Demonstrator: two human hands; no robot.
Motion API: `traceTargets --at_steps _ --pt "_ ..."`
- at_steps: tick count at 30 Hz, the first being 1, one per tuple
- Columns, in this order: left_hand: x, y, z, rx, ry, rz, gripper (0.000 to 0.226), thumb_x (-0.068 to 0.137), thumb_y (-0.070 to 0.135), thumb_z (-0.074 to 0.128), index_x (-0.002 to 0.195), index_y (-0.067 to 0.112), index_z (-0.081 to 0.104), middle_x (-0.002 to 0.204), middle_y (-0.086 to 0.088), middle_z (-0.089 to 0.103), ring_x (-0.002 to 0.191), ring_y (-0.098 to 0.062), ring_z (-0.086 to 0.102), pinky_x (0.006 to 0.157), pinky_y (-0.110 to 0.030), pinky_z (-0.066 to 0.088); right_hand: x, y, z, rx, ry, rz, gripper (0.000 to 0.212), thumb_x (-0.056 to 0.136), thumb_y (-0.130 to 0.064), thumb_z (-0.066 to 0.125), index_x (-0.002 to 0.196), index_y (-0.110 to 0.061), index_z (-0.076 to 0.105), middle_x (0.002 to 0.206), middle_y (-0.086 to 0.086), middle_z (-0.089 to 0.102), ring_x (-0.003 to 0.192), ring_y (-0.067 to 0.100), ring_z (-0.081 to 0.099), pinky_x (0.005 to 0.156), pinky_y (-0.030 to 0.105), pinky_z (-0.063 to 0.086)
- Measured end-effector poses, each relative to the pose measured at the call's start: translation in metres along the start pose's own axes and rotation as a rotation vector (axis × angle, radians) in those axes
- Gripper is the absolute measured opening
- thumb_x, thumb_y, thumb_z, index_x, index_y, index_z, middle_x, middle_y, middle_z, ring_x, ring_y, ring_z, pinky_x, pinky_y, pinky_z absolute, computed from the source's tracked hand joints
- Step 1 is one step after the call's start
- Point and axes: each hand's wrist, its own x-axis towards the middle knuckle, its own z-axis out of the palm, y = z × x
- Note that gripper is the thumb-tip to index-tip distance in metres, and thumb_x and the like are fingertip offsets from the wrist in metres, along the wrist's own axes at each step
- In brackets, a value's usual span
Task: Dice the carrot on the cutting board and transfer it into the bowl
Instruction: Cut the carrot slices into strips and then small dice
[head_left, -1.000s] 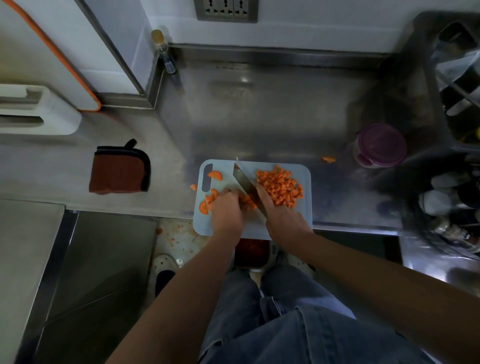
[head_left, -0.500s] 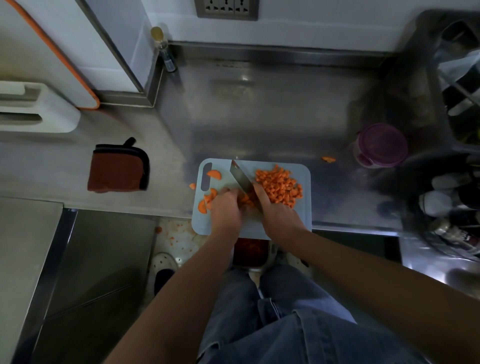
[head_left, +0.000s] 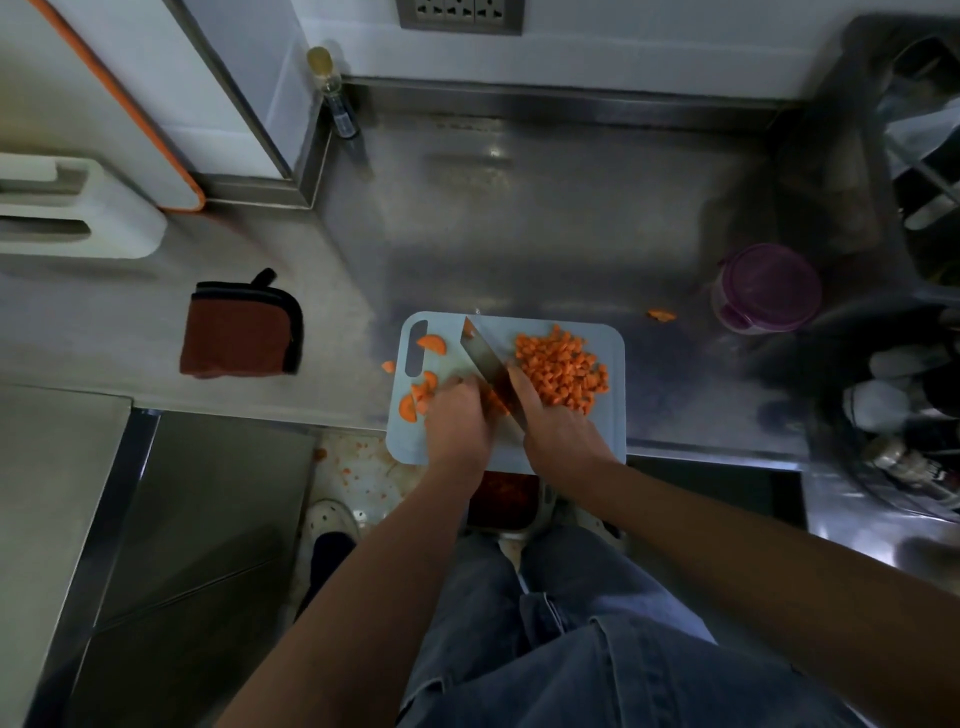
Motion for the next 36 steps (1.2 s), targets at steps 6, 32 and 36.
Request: traceTargets --at_steps 6,32,36 --pt "0.001 0.000 0.001 0.018 -0.015 -0.020 0.010 0.090 0.014 0.058 0.094 0.012 0.067 0.096 -0.005 0.066 0.087 -0.022 0.061 0.075 -0.032 0.049 0.004 -0.001 0.006 -0.016 -0.012 0.012 0.082 0.092 -0.001 0.044 0.152 -0.030 -0.003 0.099 0.015 0.061 0.082 0.026 0.059 0.077 0.043 0.052" --pt "-0.007 -0.005 -0.007 -0.008 -0.030 -0.016 0.010 0.090 0.013 0.057 0.086 0.011 0.067 0.085 -0.005 0.067 0.079 -0.020 0.060 0.070 -0.027 0.044 -0.002 -0.010 0.011 -0.041 0.040 -0.031 0.077 0.092 0.000 0.044 0.152 -0.026 0.004 0.132 0.015 0.047 0.102 0.033 0.056 0.082 0.044 0.049" --pt "-0.007 -0.004 -0.009 -0.018 -0.045 -0.020 0.009 0.089 0.015 0.060 0.087 0.011 0.067 0.084 -0.002 0.066 0.078 -0.017 0.059 0.069 -0.024 0.042 0.001 -0.008 0.012 0.000 0.044 -0.035 0.077 0.093 -0.001 0.044 0.152 -0.028 0.003 0.123 0.014 0.054 0.098 0.029 0.059 0.081 0.042 0.051"
